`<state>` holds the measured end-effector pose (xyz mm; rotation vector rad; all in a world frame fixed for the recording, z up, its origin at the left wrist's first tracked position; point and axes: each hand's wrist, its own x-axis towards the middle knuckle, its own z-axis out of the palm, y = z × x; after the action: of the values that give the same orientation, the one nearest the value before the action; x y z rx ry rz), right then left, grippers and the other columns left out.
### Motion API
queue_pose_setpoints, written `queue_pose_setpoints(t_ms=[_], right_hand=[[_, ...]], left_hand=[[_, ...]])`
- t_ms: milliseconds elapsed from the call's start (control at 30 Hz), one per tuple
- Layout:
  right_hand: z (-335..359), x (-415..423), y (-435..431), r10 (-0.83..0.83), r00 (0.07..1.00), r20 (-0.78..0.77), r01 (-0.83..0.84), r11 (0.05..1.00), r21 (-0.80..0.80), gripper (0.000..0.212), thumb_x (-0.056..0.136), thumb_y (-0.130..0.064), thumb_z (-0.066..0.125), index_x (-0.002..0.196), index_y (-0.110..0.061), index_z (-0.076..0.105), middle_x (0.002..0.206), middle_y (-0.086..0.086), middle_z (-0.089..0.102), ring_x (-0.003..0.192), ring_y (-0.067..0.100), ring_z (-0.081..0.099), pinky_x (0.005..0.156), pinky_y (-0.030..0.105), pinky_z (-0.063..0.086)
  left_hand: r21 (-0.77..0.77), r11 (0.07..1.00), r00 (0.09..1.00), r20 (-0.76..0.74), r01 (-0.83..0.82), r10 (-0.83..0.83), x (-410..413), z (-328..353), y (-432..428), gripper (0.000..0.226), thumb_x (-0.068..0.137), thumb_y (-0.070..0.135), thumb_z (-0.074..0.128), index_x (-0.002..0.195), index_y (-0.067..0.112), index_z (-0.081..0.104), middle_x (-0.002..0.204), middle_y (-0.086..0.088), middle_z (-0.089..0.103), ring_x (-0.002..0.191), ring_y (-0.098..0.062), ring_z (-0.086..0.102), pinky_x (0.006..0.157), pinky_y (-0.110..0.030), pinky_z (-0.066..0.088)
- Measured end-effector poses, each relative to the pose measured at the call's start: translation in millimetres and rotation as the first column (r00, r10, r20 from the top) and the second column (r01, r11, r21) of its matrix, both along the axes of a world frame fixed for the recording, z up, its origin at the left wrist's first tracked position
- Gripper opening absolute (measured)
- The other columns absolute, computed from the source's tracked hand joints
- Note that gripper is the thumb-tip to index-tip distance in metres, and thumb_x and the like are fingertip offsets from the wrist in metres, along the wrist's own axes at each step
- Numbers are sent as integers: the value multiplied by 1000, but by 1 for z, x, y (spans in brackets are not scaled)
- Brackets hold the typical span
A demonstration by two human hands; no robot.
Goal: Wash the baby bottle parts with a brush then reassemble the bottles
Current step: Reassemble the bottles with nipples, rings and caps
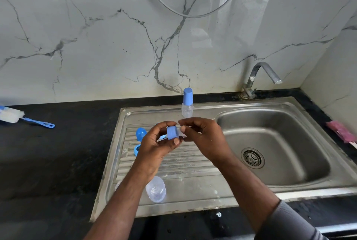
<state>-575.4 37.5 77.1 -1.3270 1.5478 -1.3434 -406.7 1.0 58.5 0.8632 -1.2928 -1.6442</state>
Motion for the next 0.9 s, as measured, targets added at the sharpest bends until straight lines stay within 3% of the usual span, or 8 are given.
queue_pose_setpoints(t_ms=[67, 200, 333, 467, 633, 767, 900], right_hand=[[0, 1, 1, 32, 999, -4, -32, 999, 9, 22, 88, -11, 77, 109, -13, 77, 92, 1, 78, 83, 17, 75, 80, 43, 63], [-2, 2, -1, 28, 999, -35, -28, 999, 27, 20, 82, -8, 82, 101, -13, 79, 86, 1, 78, 78, 19, 76, 78, 47, 62], [-1, 1, 0, 7, 999, -52, -5, 999, 43, 11, 78, -12, 85, 88, -14, 80, 76, 2, 76, 73, 23, 75, 75, 49, 62], [3, 6, 1, -44, 995, 95, 44, 999, 1, 9, 78, -7, 84, 80, -14, 79, 77, 3, 77, 76, 24, 75, 78, 48, 62], [9, 11, 2, -73, 988, 135, 78, 996, -36, 9, 80, -4, 82, 83, -11, 78, 78, 1, 77, 77, 18, 75, 79, 39, 62], [10, 0, -2, 44, 995, 91, -48, 998, 39, 12, 81, -5, 82, 90, -9, 76, 80, 7, 76, 79, 25, 75, 81, 47, 62], [8, -5, 4, 87, 996, 29, -86, 996, -24, 25, 80, 0, 80, 103, -11, 76, 94, 1, 77, 89, 17, 74, 86, 39, 61]], left_hand=[[-43, 999, 999, 47, 1, 1, 0, 1, 0, 45, 79, 0, 77, 121, 12, 64, 113, -7, 71, 104, -31, 71, 90, -42, 58], [25, 999, 1000, -7, -25, 26, -2, 6, 4, 41, 79, 16, 74, 118, 7, 63, 111, -9, 71, 102, -29, 72, 84, -36, 60], [8, 999, 999, 3, -39, 39, -3, 8, 4, 39, 77, 13, 76, 113, 5, 64, 104, -5, 73, 99, -30, 72, 81, -36, 61], [35, 991, 989, -68, -127, 129, -10, 9, 8, 34, 82, 9, 74, 114, 4, 65, 103, -7, 73, 99, -29, 73, 80, -37, 61], [136, 977, 966, -182, -162, 185, -19, 11, 10, 41, 79, 14, 72, 117, 1, 62, 100, -9, 74, 96, -26, 73, 79, -35, 61], [92, 995, 996, -75, -49, 56, -5, 13, 4, 44, 78, 12, 75, 119, 3, 61, 98, -6, 76, 98, -27, 73, 87, -41, 60], [76, 997, 1000, -26, -11, 13, 0, 12, 1, 46, 79, -5, 76, 121, 10, 64, 112, -4, 73, 100, -27, 72, 90, -44, 59]])
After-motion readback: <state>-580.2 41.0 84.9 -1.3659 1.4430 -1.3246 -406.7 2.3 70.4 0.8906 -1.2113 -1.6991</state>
